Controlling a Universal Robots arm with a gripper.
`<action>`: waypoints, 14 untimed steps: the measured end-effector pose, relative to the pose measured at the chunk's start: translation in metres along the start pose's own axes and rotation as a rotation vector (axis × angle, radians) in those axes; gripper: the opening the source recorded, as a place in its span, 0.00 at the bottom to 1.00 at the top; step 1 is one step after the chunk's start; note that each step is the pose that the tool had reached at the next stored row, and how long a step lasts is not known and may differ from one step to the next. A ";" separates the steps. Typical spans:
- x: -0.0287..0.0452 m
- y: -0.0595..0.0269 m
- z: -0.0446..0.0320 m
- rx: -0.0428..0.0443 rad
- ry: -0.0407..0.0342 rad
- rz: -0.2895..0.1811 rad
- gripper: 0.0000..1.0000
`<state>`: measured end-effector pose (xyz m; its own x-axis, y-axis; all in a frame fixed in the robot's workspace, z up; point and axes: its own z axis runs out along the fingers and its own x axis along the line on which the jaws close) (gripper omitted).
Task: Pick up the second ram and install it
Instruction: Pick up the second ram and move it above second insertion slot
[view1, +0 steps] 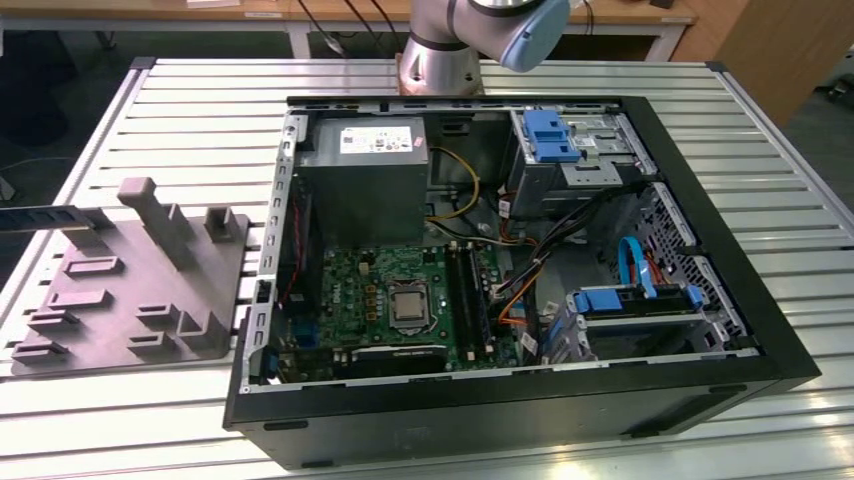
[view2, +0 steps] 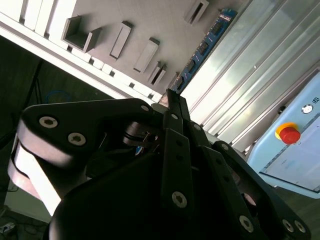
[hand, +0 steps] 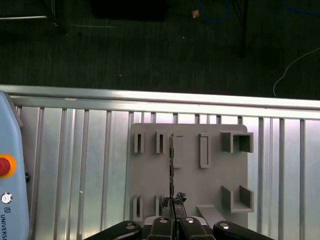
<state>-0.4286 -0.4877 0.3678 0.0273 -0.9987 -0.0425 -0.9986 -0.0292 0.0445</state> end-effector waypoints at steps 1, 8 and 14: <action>-0.0001 0.0000 -0.0013 0.0000 0.0000 0.000 0.11; -0.0005 0.0004 -0.0087 0.0000 0.0000 0.000 0.11; -0.0007 0.0006 -0.0147 0.0000 0.0001 0.000 0.11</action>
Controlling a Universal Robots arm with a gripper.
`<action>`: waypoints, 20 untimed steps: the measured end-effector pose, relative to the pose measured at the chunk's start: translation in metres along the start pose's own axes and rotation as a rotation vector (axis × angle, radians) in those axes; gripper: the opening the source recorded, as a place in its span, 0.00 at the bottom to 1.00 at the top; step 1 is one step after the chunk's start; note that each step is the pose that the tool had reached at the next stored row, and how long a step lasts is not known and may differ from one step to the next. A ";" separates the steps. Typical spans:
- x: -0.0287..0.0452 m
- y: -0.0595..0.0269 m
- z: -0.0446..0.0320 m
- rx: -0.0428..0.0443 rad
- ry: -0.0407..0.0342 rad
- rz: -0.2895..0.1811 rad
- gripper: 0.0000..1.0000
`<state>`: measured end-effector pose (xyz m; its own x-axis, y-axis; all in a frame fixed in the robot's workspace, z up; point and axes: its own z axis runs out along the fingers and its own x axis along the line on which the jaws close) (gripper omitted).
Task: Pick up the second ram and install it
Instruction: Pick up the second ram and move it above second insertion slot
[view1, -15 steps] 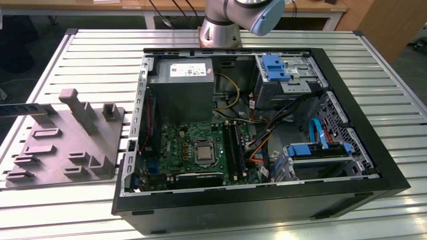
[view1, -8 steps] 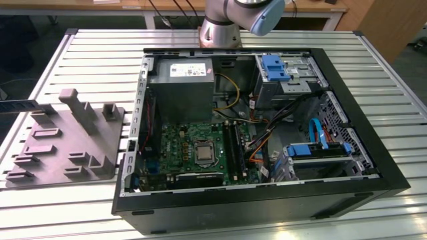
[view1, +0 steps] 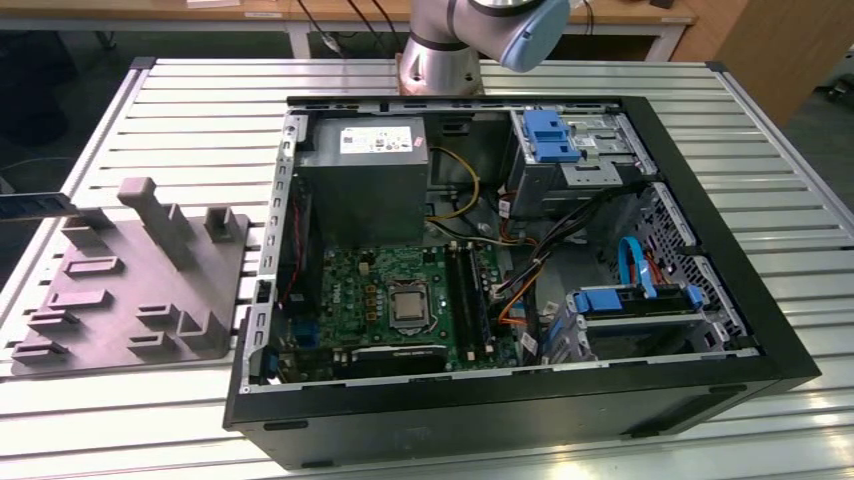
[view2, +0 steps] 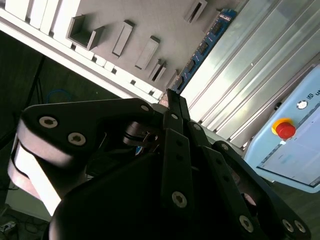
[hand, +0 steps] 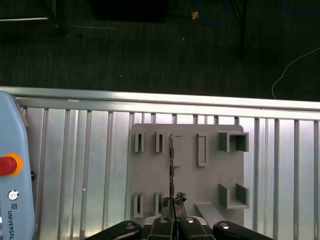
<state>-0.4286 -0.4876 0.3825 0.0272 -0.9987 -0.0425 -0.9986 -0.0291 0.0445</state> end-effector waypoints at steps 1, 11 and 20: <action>0.0000 0.0001 -0.0009 0.0001 -0.0001 0.000 0.11; -0.0007 0.0007 -0.0156 0.0001 -0.0001 0.000 0.11; -0.0015 0.0014 -0.0310 0.0001 0.0000 0.000 0.11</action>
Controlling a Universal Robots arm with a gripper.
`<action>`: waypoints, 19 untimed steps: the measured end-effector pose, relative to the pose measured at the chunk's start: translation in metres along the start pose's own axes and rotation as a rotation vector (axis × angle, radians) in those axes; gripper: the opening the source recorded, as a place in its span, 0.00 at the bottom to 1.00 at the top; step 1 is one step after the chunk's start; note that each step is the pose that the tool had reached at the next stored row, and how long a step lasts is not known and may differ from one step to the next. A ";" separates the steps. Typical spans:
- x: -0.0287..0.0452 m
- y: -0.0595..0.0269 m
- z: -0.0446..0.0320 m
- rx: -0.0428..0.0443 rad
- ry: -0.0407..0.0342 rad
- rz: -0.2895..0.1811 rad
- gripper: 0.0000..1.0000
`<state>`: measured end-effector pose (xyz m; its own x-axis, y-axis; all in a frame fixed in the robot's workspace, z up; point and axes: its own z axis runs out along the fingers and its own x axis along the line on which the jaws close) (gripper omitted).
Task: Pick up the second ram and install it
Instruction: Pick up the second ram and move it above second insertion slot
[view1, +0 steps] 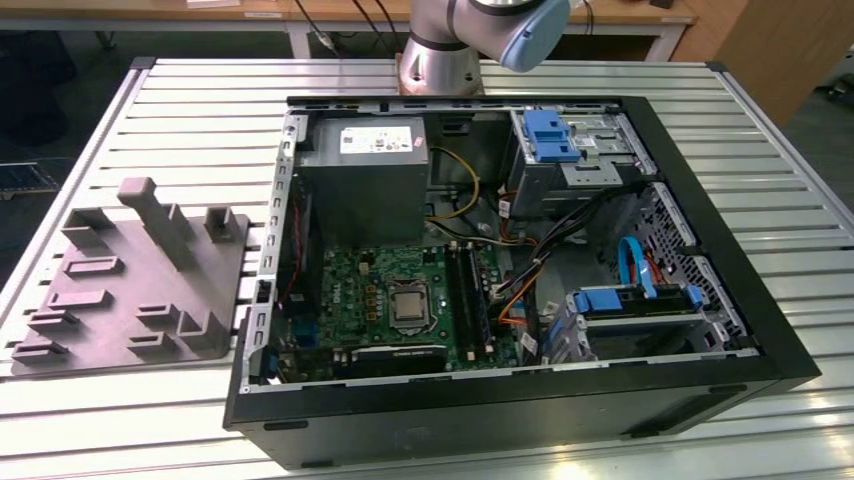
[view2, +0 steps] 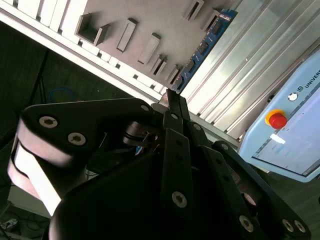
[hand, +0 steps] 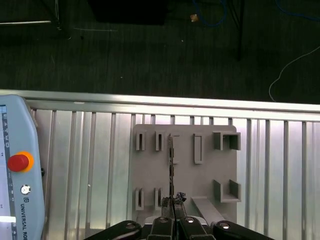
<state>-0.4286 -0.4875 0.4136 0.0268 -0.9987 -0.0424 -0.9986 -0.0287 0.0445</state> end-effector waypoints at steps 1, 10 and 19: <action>-0.0001 0.0001 -0.0017 0.0000 0.0000 0.000 0.11; -0.0002 0.0001 -0.0032 -0.0001 0.0001 0.000 0.11; 0.0001 -0.0110 -0.0037 -0.0001 0.0001 0.000 0.11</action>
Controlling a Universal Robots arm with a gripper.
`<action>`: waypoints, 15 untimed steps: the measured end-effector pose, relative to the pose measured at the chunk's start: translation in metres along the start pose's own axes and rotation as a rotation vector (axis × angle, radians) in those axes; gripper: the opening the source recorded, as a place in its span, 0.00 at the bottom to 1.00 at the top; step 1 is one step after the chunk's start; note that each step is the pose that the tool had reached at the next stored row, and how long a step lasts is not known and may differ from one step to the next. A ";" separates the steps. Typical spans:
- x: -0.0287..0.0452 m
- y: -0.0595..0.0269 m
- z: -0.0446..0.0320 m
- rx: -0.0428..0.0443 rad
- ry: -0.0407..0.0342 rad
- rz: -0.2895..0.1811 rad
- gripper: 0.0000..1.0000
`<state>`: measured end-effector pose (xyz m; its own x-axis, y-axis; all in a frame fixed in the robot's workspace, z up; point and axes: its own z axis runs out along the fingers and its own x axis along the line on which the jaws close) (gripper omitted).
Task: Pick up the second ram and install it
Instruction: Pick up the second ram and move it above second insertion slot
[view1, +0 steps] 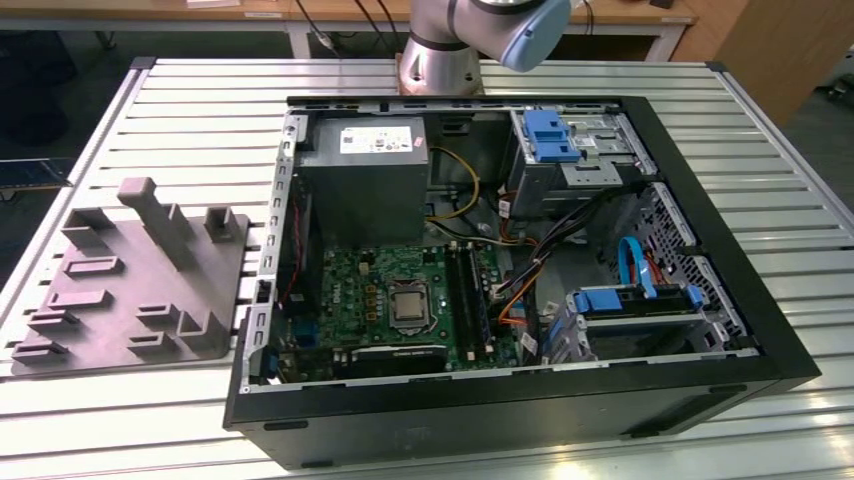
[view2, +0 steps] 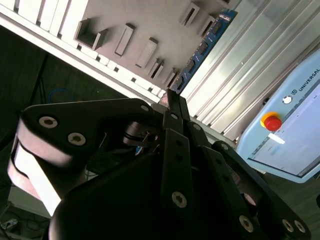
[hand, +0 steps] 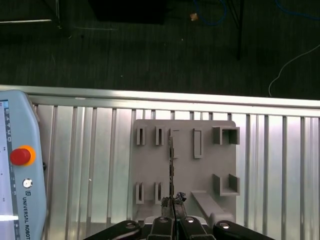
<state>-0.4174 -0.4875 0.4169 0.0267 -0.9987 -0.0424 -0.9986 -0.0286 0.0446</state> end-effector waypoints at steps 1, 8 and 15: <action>0.0001 -0.0017 -0.0001 0.0000 0.0000 0.000 0.11; 0.0004 -0.0155 -0.0007 0.0000 0.0000 0.000 0.11; 0.0009 -0.0314 -0.0014 0.0000 0.0000 0.000 0.11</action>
<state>-0.3860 -0.4875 0.4169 0.0267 -0.9987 -0.0424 -0.9986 -0.0286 0.0446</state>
